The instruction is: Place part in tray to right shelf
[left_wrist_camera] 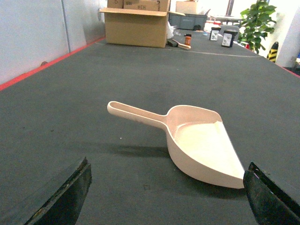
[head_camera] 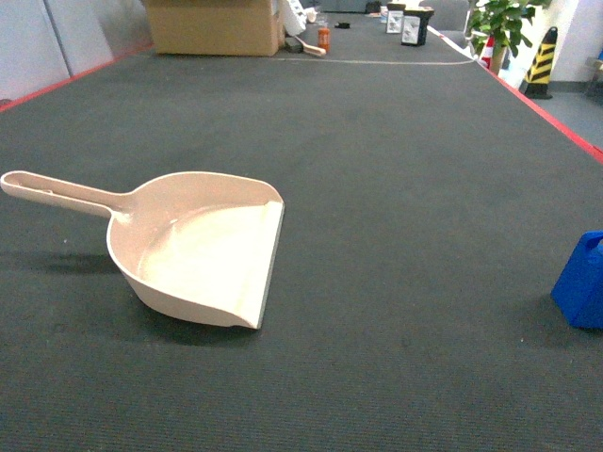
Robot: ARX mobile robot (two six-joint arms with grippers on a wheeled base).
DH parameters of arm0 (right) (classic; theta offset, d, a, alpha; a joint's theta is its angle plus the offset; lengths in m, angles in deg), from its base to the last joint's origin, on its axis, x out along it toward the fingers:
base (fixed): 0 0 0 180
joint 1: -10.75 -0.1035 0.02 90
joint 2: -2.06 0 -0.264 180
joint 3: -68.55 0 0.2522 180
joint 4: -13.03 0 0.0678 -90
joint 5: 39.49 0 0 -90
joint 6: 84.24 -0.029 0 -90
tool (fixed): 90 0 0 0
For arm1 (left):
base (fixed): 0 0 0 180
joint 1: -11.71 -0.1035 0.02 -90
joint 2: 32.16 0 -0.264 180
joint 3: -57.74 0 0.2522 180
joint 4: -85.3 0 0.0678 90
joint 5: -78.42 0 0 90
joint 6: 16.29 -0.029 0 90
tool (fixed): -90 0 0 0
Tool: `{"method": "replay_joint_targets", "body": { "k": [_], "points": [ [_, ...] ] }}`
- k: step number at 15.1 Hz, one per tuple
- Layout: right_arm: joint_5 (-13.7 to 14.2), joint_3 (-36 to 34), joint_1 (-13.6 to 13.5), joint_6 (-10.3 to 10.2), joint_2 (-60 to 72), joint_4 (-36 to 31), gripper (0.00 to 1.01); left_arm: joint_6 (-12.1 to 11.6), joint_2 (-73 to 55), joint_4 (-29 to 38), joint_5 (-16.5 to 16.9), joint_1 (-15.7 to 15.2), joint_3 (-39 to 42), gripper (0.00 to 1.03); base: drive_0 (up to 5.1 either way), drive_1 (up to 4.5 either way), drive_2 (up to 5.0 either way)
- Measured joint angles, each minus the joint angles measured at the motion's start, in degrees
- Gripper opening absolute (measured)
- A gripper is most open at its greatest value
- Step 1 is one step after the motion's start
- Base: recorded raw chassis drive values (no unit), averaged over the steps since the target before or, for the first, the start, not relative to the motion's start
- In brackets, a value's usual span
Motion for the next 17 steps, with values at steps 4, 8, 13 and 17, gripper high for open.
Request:
{"method": "replay_joint_targets", "body": {
  "k": [4,8,13,17],
  "points": [
    [0.0,0.0,0.0,0.0,0.0,0.0,0.98,0.0,0.0,0.0,0.0,0.0,0.0,0.98,0.0,0.0,0.0],
    [0.0,0.0,0.0,0.0,0.0,0.0,0.98,0.0,0.0,0.0,0.0,0.0,0.0,0.98,0.0,0.0,0.0],
    [0.0,0.0,0.0,0.0,0.0,0.0,0.98,0.0,0.0,0.0,0.0,0.0,0.0,0.98,0.0,0.0,0.0],
    [0.0,0.0,0.0,0.0,0.0,0.0,0.98,0.0,0.0,0.0,0.0,0.0,0.0,0.98,0.0,0.0,0.0]
  ]
}}
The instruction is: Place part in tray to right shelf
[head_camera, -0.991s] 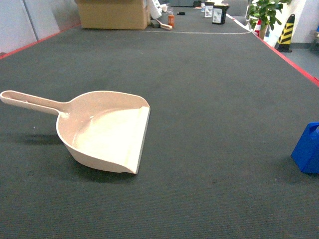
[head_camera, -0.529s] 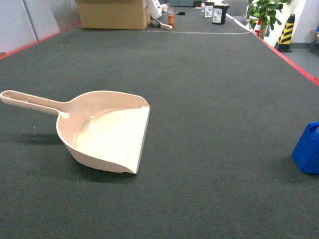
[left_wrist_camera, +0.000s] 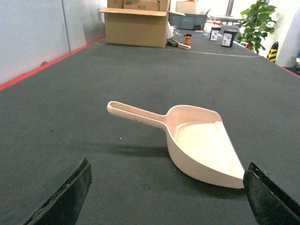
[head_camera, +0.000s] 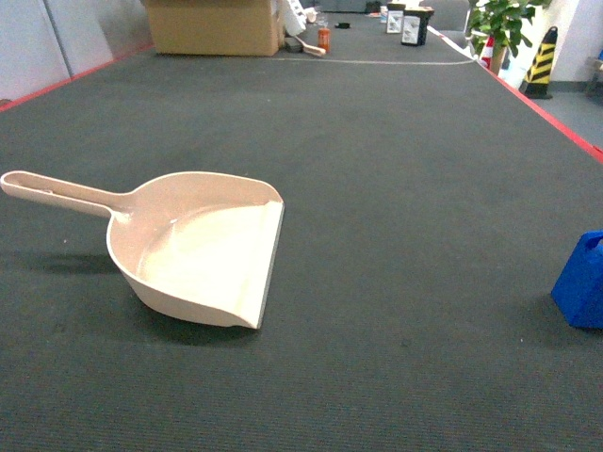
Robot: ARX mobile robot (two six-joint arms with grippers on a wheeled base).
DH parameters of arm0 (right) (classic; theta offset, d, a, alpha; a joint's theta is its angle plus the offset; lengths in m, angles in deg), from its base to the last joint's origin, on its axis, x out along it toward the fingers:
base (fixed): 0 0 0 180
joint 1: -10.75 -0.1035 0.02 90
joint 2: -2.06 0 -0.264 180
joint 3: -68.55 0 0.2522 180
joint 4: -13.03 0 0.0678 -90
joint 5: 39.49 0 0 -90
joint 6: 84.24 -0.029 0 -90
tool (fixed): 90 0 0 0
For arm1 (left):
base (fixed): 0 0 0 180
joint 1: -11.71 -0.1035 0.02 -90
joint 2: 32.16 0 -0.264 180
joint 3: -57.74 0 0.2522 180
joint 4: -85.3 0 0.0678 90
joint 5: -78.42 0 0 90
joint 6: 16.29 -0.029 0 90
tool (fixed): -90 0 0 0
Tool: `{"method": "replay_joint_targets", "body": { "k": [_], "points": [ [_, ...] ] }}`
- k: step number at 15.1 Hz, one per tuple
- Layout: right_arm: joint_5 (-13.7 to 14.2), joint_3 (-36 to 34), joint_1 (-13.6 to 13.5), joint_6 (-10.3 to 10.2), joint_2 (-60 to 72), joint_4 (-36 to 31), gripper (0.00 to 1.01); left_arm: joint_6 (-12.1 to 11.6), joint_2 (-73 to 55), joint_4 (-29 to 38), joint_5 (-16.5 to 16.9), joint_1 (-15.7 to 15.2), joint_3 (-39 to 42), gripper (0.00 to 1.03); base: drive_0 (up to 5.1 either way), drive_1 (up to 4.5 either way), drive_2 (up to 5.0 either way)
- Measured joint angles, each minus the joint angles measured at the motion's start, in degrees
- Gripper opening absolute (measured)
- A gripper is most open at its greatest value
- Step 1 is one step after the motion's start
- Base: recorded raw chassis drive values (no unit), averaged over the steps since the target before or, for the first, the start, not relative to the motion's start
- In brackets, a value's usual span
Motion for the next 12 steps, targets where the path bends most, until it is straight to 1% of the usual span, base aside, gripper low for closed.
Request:
{"method": "replay_joint_targets", "body": {
  "k": [12],
  "points": [
    [0.0,0.0,0.0,0.0,0.0,0.0,0.98,0.0,0.0,0.0,0.0,0.0,0.0,0.98,0.0,0.0,0.0]
  ]
}}
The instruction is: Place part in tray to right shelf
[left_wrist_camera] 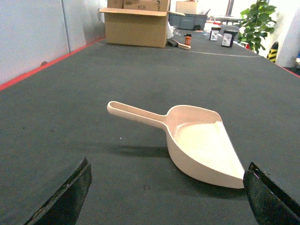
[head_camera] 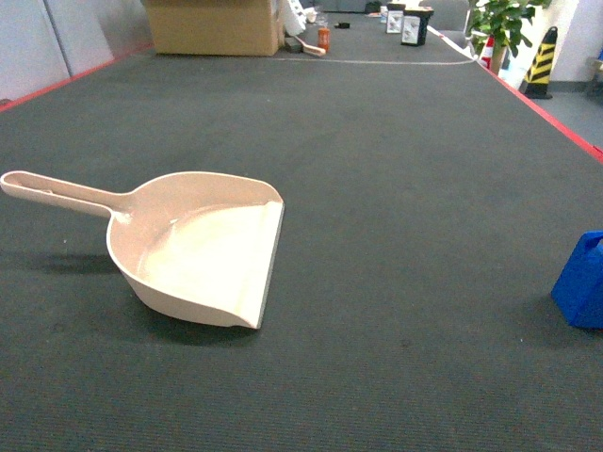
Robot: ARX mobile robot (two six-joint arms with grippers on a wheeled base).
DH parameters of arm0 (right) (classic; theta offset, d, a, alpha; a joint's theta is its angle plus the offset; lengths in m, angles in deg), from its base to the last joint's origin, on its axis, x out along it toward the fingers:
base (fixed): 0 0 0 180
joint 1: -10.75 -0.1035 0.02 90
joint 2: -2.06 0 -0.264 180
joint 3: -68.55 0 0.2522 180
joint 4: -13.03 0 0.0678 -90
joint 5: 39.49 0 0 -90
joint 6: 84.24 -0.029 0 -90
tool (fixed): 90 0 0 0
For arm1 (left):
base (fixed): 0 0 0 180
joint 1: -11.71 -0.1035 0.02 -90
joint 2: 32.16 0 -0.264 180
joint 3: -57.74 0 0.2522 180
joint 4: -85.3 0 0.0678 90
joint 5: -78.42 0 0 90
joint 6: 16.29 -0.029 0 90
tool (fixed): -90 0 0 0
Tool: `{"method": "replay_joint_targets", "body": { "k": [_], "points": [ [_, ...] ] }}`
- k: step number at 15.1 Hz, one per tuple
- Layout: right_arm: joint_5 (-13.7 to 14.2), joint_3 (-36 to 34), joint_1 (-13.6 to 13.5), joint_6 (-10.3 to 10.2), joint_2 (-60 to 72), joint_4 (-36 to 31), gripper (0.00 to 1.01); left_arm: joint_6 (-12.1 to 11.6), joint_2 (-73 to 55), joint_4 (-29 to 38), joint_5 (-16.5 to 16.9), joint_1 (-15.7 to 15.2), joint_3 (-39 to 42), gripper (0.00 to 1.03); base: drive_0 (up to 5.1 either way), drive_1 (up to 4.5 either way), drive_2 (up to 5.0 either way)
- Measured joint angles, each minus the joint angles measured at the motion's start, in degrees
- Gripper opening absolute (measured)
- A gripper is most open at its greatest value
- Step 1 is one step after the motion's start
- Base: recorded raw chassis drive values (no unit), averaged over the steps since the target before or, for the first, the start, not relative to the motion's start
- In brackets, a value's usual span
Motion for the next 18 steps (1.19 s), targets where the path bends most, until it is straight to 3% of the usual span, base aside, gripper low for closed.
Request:
{"method": "replay_joint_targets", "body": {
  "k": [18],
  "points": [
    [0.0,0.0,0.0,0.0,0.0,0.0,0.98,0.0,0.0,0.0,0.0,0.0,0.0,0.98,0.0,0.0,0.0]
  ]
}}
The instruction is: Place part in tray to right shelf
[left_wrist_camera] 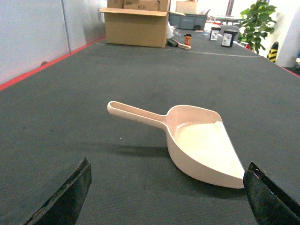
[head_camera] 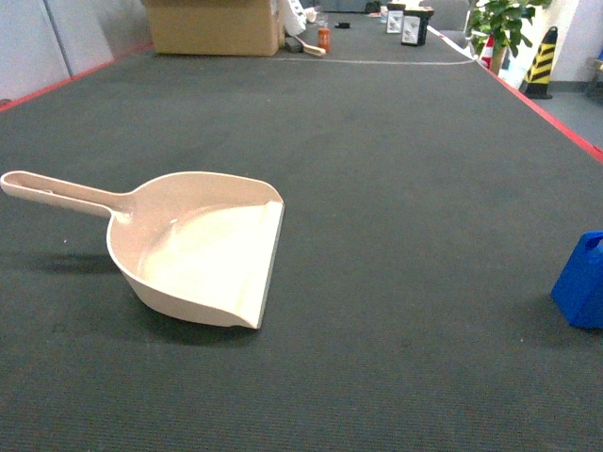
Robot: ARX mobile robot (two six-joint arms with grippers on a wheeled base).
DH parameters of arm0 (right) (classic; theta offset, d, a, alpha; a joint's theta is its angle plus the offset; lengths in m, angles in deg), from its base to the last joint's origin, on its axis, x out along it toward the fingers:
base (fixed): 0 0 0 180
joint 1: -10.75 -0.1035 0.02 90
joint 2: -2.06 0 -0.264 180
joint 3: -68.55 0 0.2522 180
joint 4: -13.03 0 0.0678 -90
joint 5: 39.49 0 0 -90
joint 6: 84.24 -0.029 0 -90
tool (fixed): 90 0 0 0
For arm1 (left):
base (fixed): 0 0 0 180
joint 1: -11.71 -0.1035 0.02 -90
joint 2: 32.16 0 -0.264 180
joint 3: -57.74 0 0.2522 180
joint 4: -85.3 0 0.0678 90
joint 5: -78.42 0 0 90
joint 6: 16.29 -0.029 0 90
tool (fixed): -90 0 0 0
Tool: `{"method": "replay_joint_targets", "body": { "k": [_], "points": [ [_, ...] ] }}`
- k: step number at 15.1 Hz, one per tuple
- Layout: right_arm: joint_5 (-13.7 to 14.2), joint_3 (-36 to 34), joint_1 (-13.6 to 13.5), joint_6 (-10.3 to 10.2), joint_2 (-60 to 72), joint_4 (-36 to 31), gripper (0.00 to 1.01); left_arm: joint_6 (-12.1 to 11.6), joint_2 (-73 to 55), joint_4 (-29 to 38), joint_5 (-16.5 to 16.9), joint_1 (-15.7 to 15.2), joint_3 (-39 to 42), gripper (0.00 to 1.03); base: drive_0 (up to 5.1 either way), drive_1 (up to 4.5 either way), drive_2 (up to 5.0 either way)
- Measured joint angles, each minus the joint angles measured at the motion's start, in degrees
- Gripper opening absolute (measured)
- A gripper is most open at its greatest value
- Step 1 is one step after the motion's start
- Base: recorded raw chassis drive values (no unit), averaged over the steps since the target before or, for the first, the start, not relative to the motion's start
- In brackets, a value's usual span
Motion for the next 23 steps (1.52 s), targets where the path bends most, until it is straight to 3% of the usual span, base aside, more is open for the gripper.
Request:
{"method": "replay_joint_targets", "body": {
  "k": [8,9,10,12,14,15,17,19,20,23],
  "points": [
    [0.0,0.0,0.0,0.0,0.0,0.0,0.98,0.0,0.0,0.0,0.0,0.0,0.0,0.98,0.0,0.0,0.0],
    [0.0,0.0,0.0,0.0,0.0,0.0,0.98,1.0,-0.7,-3.4,-0.7,0.2,-0.8,0.98,0.0,0.0,0.0],
    [0.0,0.0,0.0,0.0,0.0,0.0,0.98,6.3,-6.6,-7.8,0.1,0.1,-3.1,0.98,0.0,0.0,0.0],
    [0.0,0.0,0.0,0.0,0.0,0.0,0.98,17.5,-18.9,0.8,8.9,-3.1,-4.3,0.98,0.0,0.0,0.0],
    [0.0,0.0,0.0,0.0,0.0,0.0,0.98,28.2,-36.0,17.6,15.4,-5.4,-6.8,0.98,0.0,0.0,0.0],
    [0.0,0.0,0.0,0.0,0.0,0.0,0.98,34.7,-50.9,31.3,18.7,-6.5,-8.7,0.98,0.0,0.0,0.0],
    [0.0,0.0,0.0,0.0,0.0,0.0,0.98,40.5,-69.2,47.1,19.5,-7.1,-13.6,0.98,0.0,0.0,0.0],
    [0.0,0.0,0.0,0.0,0.0,0.0,0.98,44.8,-84.4,56.9,20.5,-7.3,-20.1,0.98,0.0,0.0,0.0],
    [0.0,0.0,0.0,0.0,0.0,0.0,0.98,46.8,-90.9,58.3,20.6,-7.0,-23.6,0.98,0.0,0.0,0.0],
    [0.0,0.0,0.0,0.0,0.0,0.0,0.98,48.5,-104.3,56.3,20.1,-6.2,-34.3,0.98,0.0,0.0,0.0]
  ]
}}
